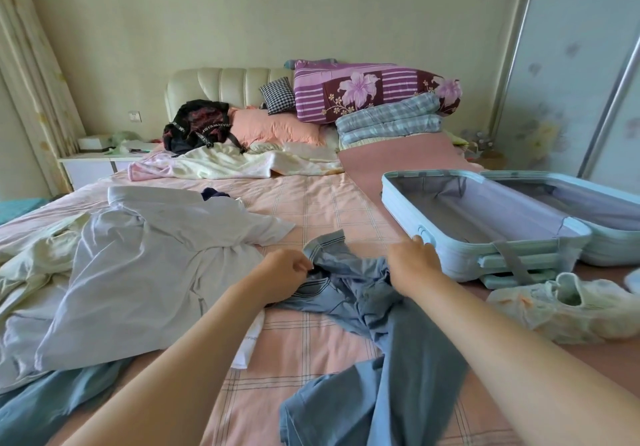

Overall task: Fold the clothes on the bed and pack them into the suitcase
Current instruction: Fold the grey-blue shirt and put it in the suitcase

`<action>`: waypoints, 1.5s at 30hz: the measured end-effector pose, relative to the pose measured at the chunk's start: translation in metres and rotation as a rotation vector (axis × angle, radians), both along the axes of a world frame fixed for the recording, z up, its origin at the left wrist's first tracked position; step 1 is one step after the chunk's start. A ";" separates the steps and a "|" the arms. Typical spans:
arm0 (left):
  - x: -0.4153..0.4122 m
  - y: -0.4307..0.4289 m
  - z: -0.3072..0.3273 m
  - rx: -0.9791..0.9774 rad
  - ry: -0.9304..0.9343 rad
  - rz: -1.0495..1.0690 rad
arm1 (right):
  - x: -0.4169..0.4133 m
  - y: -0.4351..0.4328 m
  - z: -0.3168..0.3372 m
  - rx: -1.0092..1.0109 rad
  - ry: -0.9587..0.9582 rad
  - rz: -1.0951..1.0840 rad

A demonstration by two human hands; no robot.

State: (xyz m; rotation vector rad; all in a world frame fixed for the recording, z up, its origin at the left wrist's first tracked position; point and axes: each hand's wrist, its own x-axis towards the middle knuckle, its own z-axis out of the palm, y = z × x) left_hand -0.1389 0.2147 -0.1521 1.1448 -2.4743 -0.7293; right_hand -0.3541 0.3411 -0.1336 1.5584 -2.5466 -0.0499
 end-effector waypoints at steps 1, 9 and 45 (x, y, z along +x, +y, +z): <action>0.005 -0.005 -0.003 -0.015 -0.076 0.011 | 0.006 -0.003 0.002 0.111 0.014 0.020; 0.066 -0.047 0.010 -0.351 -0.760 0.160 | 0.102 -0.095 -0.009 0.064 -0.414 0.434; 0.276 -0.207 0.002 -0.188 -0.759 0.563 | 0.289 -0.313 -0.069 -0.003 -0.549 0.769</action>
